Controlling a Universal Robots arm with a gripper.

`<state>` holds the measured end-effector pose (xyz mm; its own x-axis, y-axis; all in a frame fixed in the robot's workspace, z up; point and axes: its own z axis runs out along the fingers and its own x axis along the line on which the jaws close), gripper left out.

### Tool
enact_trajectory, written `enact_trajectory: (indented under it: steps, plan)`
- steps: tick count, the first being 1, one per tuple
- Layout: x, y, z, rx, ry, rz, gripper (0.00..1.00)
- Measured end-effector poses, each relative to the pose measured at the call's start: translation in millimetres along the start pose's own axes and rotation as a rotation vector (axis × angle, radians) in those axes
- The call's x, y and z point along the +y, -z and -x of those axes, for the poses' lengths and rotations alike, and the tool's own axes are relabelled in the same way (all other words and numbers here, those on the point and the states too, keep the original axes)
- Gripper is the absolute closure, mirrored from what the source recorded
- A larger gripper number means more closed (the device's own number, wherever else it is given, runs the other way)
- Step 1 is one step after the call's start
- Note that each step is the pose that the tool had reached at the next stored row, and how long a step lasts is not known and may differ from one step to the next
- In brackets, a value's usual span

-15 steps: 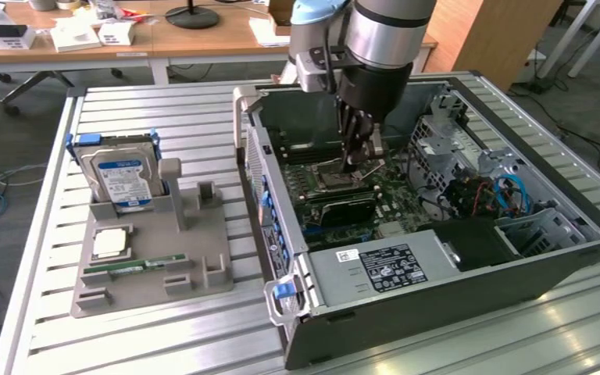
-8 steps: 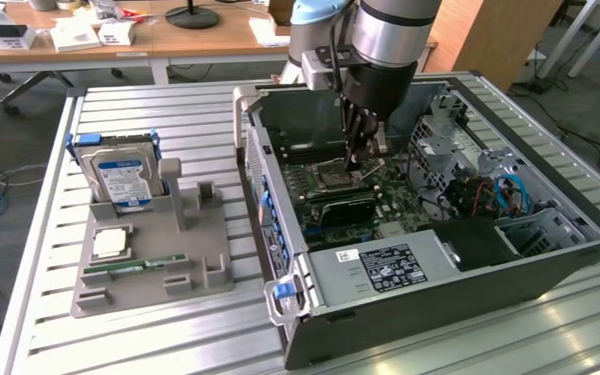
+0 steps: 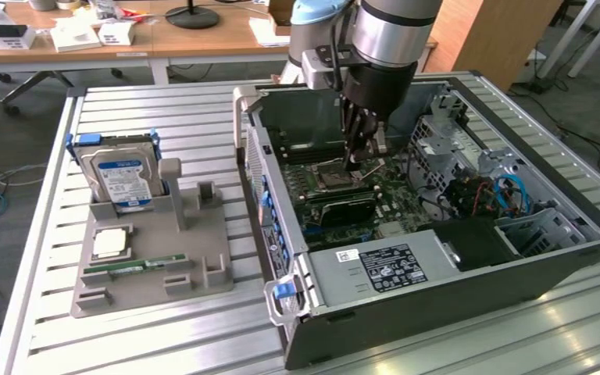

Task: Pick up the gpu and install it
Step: 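Press down on the gpu until it lock into place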

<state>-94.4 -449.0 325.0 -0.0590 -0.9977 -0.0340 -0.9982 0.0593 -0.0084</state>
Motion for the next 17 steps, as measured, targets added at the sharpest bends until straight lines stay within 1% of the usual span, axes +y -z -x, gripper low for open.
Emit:
enact_trajectory:
  steps: [17]
  plan:
    - [0.0, 0.0, 0.0, 0.0008, 0.0, 0.0131, 0.89]
